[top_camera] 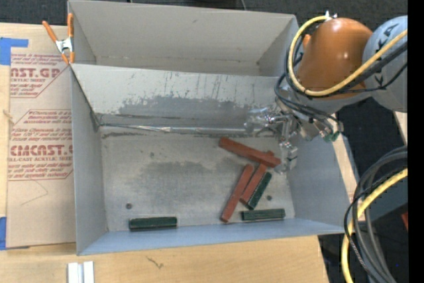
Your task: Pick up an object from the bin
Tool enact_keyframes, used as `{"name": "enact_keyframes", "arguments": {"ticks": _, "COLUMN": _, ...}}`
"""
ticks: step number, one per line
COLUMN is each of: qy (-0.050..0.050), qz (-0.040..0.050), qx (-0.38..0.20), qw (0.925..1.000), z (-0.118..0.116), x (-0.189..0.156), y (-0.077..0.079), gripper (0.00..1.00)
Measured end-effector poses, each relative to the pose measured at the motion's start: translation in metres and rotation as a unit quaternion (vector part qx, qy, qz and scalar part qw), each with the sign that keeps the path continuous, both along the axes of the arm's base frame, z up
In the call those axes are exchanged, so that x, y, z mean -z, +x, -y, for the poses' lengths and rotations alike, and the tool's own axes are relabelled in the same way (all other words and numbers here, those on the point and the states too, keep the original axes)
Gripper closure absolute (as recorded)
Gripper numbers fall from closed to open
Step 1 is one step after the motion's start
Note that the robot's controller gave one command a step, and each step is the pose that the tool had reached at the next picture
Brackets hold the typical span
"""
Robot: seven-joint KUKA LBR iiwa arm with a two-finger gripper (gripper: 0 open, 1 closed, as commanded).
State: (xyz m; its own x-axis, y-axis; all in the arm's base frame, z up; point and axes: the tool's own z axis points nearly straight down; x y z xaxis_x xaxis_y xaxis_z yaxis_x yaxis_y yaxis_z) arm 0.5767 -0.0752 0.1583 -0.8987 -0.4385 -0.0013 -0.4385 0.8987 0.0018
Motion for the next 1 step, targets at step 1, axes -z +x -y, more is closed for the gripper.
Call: {"name": "enact_keyframes", "arguments": {"ticks": 1, "qy": 0.0, "qz": -0.0008, "qx": -0.104, "qw": 0.9946, "z": -0.0426, "x": 0.0174, "y": -0.0472, "gripper": 0.0}}
